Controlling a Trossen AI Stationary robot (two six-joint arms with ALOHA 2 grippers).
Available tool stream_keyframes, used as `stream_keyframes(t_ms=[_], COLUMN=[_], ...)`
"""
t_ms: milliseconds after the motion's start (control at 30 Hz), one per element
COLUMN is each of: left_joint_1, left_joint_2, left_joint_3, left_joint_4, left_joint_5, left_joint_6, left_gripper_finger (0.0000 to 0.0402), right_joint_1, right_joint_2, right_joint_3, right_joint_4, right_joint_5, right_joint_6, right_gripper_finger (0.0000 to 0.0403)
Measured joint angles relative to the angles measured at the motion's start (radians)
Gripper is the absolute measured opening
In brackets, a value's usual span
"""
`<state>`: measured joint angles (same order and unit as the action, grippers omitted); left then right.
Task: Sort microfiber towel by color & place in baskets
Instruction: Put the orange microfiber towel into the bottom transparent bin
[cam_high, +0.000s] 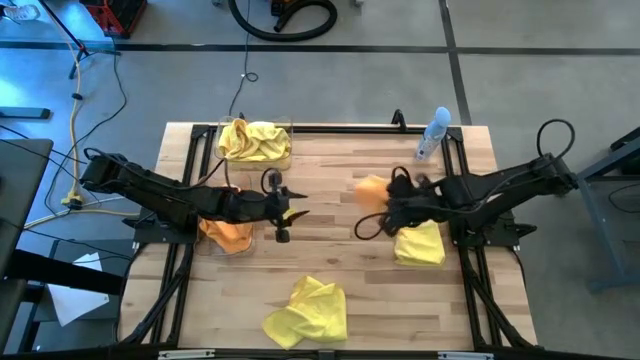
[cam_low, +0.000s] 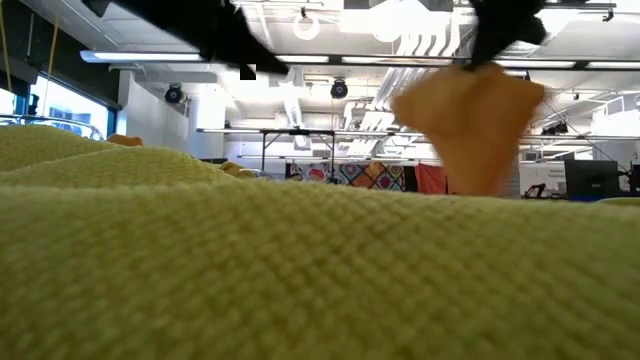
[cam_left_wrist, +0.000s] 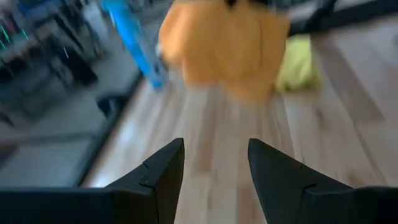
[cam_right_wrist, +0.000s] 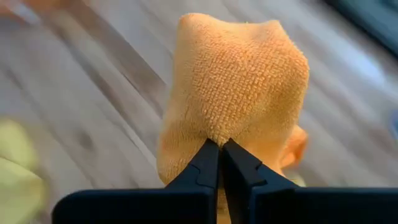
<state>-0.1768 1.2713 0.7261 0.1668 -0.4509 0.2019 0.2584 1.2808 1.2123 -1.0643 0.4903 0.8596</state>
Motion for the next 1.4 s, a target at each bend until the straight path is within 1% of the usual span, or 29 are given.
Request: stream_keyframes(t_ms=[100,200,333,467,533,667,833,967,1100,1200,1267,1333,1367,1400], left_joint_1=[0.0,0.001,0.001,0.0,0.0,0.0,0.001,-0.001,0.001,-0.004,-0.003,-0.003,-0.003,-0.003], left_joint_2=[0.0,0.0,0.0,0.0,0.0,0.014,0.066,0.106,0.131,0.136,0.137,0.137,0.137,0.137], left_joint_3=[0.0,0.0,0.0,0.0,0.0,0.001,0.001,0.002,0.002,0.002,0.002,0.002,0.002,0.002], left_joint_4=[0.114,0.185,0.22,0.23,0.229,0.217,0.222,0.232,0.242,0.247,0.243,0.244,0.243,0.24], left_joint_5=[0.005,0.038,0.067,0.074,0.096,0.104,0.093,0.024,0.004,0.004,0.004,0.001,0.0,0.0], left_joint_6=[0.056,0.082,0.112,0.123,0.11,0.089,0.089,0.09,0.089,0.089,0.088,0.088,0.087,0.081], left_gripper_finger=[0.0165,0.0165,0.0165,0.0165,0.0165,0.0165,0.0165,0.0165,0.016,0.0129,0.0088,0.0037,0.0021,0.0014], right_joint_1=[-0.015,-0.03,-0.06,-0.1,-0.113,-0.123,-0.119,-0.119,-0.119,-0.119,-0.119,-0.119,-0.119,-0.121], right_joint_2=[0.0,0.017,0.076,0.162,0.198,0.242,0.249,0.249,0.253,0.253,0.253,0.253,0.253,0.253], right_joint_3=[0.0,-0.014,-0.015,-0.016,-0.016,-0.016,-0.016,-0.016,-0.016,-0.016,-0.016,-0.016,-0.016,-0.016], right_joint_4=[0.201,0.371,0.515,0.634,0.697,0.798,0.912,0.941,0.938,0.939,0.937,0.939,0.934,0.926], right_joint_5=[0.008,-0.006,-0.071,-0.182,-0.211,-0.215,-0.23,-0.303,-0.3,-0.3,-0.299,-0.282,-0.271,-0.252], right_joint_6=[-0.172,-0.314,-0.439,-0.548,-0.612,-0.726,-0.834,-0.862,-0.86,-0.86,-0.855,-0.832,-0.822,-0.815], right_gripper_finger=[0.0003,0.0001,0.0001,0.0001,0.0001,0.0,0.0,0.0,0.0,0.0,0.0001,0.0005,0.0009,0.0014])
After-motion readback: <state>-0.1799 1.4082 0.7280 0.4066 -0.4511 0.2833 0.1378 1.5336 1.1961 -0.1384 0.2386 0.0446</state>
